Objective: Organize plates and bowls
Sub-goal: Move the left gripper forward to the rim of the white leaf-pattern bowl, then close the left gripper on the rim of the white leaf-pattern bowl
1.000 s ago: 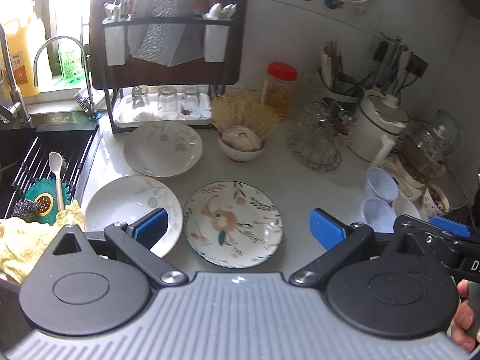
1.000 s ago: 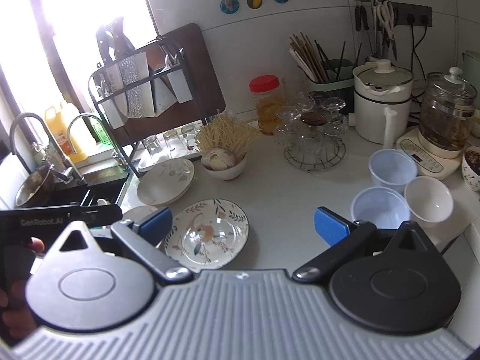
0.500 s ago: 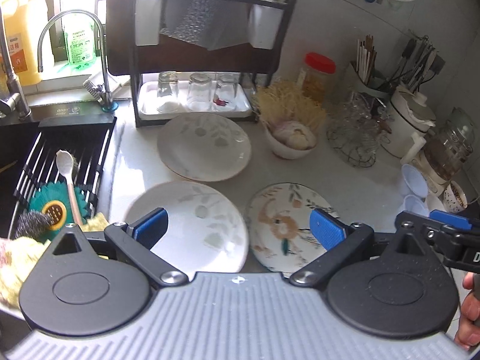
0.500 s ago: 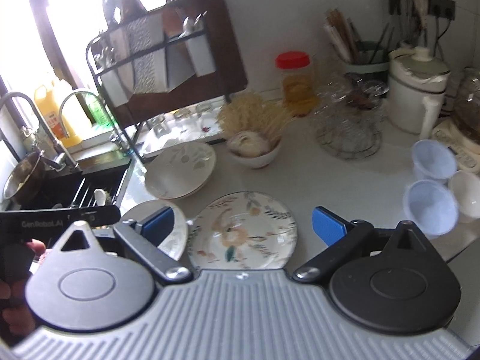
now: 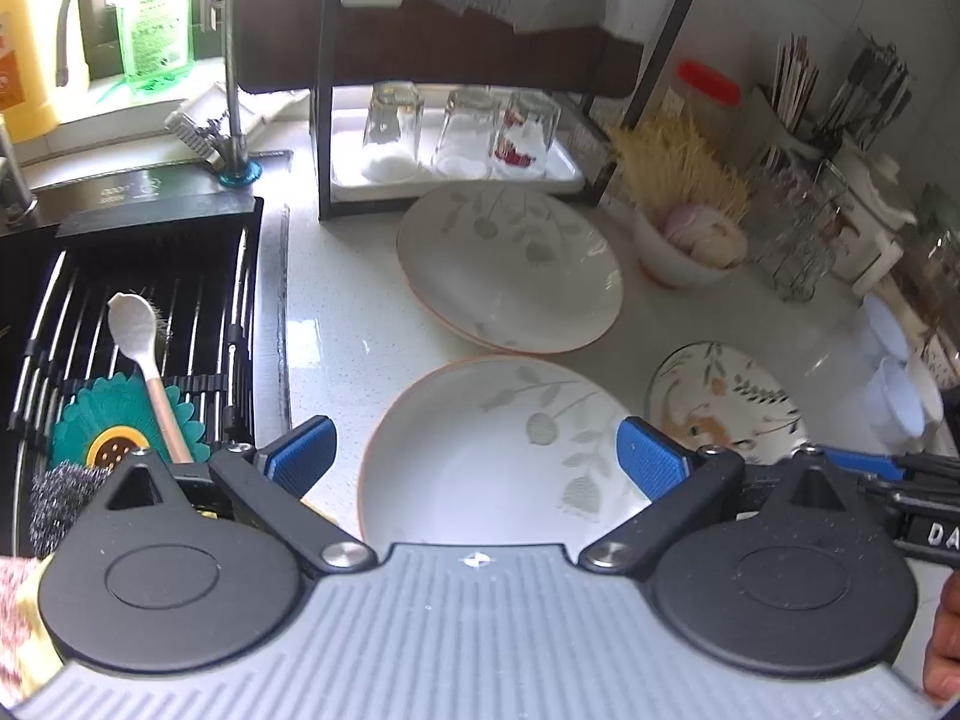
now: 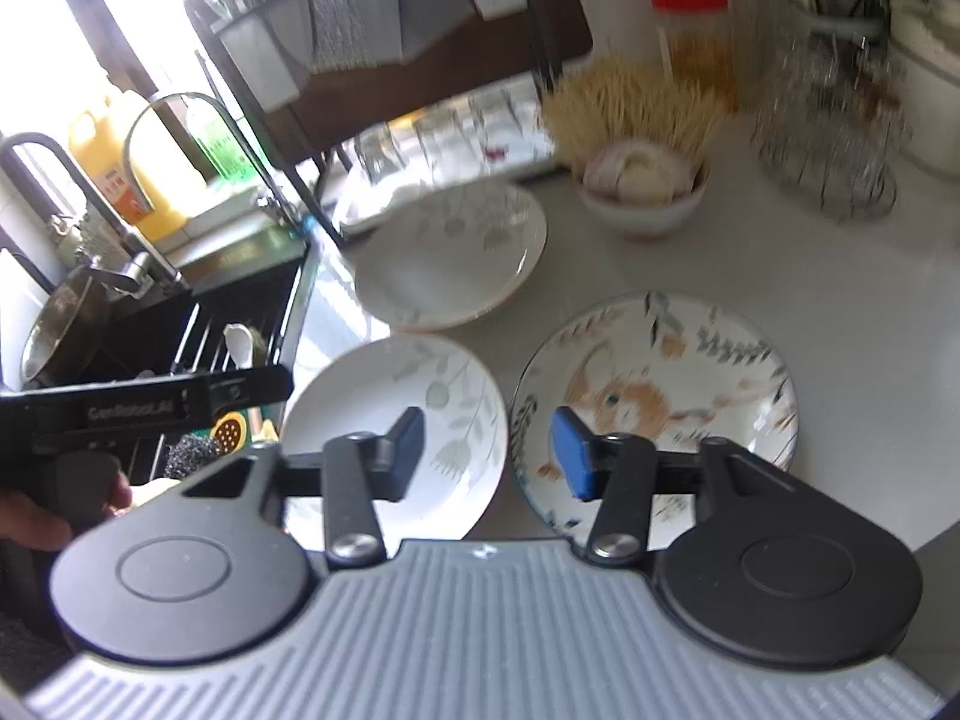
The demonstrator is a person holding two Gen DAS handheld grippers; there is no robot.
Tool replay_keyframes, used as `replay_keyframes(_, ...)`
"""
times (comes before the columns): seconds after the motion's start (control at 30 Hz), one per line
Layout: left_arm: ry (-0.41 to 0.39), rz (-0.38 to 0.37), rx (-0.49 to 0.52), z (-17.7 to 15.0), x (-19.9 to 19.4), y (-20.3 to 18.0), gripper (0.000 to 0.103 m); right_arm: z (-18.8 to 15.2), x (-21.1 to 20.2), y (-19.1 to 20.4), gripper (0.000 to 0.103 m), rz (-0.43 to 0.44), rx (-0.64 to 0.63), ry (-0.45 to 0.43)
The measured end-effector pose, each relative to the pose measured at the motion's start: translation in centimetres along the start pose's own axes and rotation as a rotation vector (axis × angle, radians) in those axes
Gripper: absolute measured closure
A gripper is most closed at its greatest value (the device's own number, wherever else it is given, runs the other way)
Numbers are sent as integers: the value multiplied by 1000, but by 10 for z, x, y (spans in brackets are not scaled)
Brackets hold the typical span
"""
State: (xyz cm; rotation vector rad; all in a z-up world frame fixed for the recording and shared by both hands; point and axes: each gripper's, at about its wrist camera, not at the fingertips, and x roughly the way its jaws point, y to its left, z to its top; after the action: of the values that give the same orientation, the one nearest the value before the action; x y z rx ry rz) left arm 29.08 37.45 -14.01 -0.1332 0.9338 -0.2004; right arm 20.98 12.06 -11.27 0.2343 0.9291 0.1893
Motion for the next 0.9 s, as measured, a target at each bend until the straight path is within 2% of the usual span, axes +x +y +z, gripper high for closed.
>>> replay_keyframes(0.13, 7, 2, 48, -1, 27, 14, 16, -19, 21, 8, 55, -1, 21, 67)
replay_keyframes(0.23, 45, -10, 51, 1, 51, 31, 29, -34, 33, 13, 56, 23, 40, 108)
replay_keyframes(0.3, 71, -17, 29, 0, 64, 43, 39, -40, 41, 17, 65, 15, 41, 128)
replay_keyframes(0.43, 123, -38, 0, -5, 81, 59, 50, -43, 55, 18, 68, -24, 48, 131)
replay_keyframes(0.53, 143, -56, 0, -7, 87, 62, 62, -43, 64, 11, 75, -30, 86, 150)
replay_keyframes(0.6, 147, -77, 14, -8, 89, 61, 69, -43, 68, 9, 77, -43, 88, 156)
replay_keyframes(0.7, 154, -92, 19, -8, 91, 59, 74, -41, 71, 4, 77, -35, 104, 148)
replay_keyframes(0.9, 171, -107, 40, -6, 93, 59, 74, -40, 83, 4, 78, -21, 108, 139)
